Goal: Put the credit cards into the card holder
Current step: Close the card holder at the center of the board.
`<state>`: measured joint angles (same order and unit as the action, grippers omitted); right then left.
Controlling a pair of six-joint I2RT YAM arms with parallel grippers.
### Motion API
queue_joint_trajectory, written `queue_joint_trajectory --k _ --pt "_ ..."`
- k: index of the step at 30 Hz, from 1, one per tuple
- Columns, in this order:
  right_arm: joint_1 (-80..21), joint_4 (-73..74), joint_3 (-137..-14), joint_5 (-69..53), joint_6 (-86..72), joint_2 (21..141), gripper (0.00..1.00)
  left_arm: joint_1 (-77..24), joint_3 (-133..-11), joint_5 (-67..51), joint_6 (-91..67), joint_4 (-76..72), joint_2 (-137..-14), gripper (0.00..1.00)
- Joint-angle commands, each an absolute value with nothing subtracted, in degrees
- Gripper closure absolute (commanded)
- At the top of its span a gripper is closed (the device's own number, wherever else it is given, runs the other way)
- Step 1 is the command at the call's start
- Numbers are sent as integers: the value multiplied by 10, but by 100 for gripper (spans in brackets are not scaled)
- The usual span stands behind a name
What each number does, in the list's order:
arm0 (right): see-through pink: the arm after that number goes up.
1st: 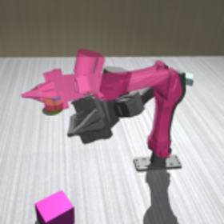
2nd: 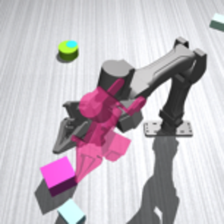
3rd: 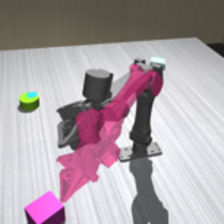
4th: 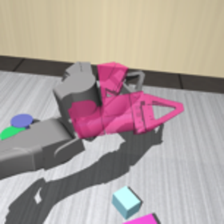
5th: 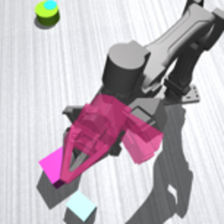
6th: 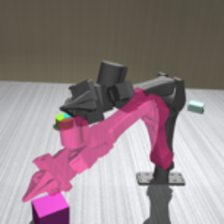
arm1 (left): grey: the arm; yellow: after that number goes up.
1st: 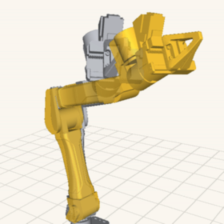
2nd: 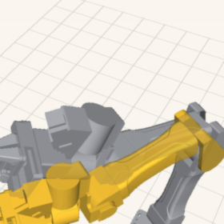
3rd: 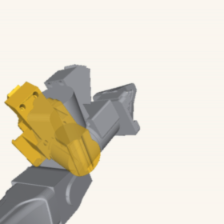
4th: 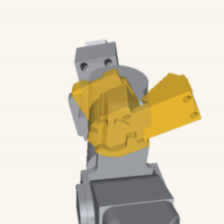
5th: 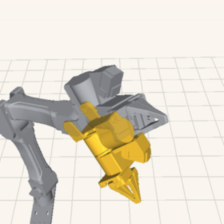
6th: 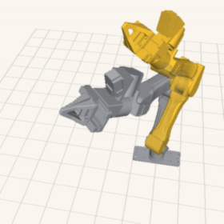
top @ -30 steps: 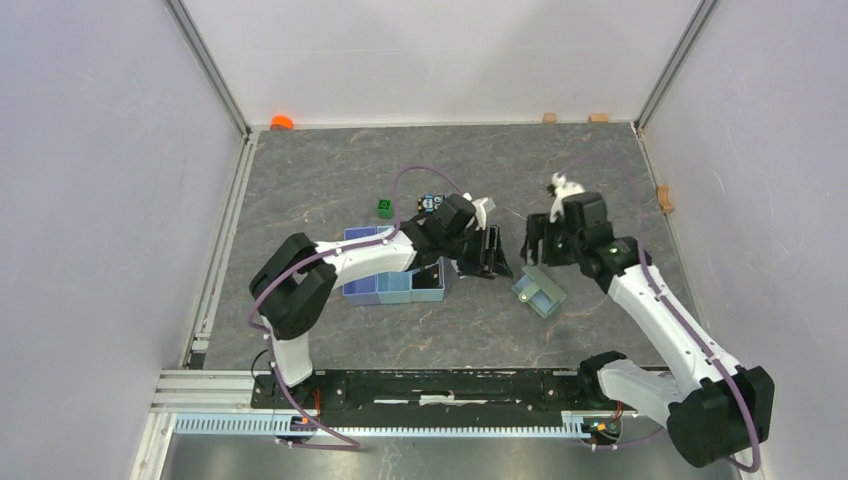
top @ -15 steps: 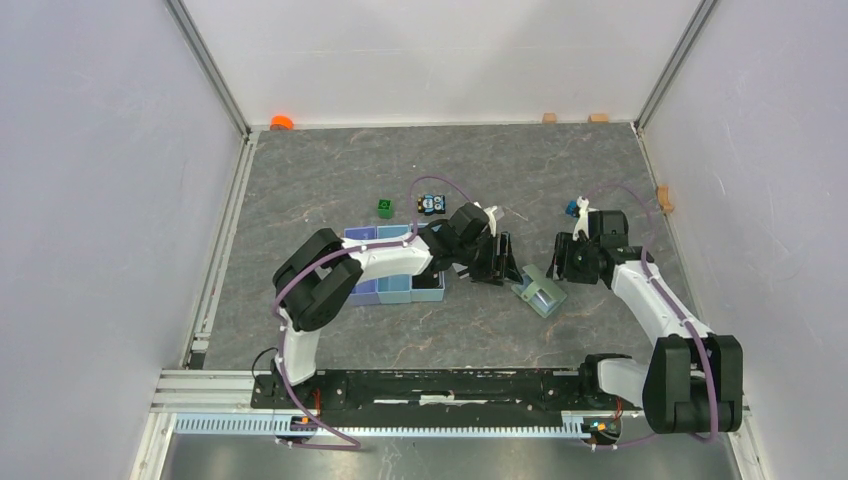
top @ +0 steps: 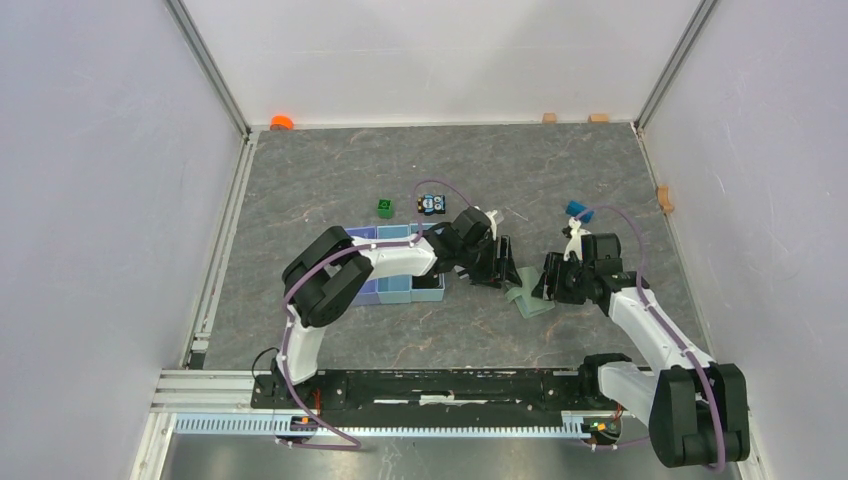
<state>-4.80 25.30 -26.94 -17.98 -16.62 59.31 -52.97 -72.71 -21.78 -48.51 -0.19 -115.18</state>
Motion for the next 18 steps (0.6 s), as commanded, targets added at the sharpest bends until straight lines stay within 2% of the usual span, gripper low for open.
queue_joint_trajectory --k 1,4,8,18 --pt "-45 257 -299 -148 -174 593 41 -532 -759 -206 -479 -18 -1185 35" --pt "-29 261 -323 -144 -166 612 37 -533 -773 -198 -461 -3 -1194 37" --pt "-3 237 -327 -177 -161 641 36 -532 -790 -194 -445 27 -1208 37" --pt "56 147 -272 -333 -167 702 39 -532 -794 -193 -421 67 -1231 68"
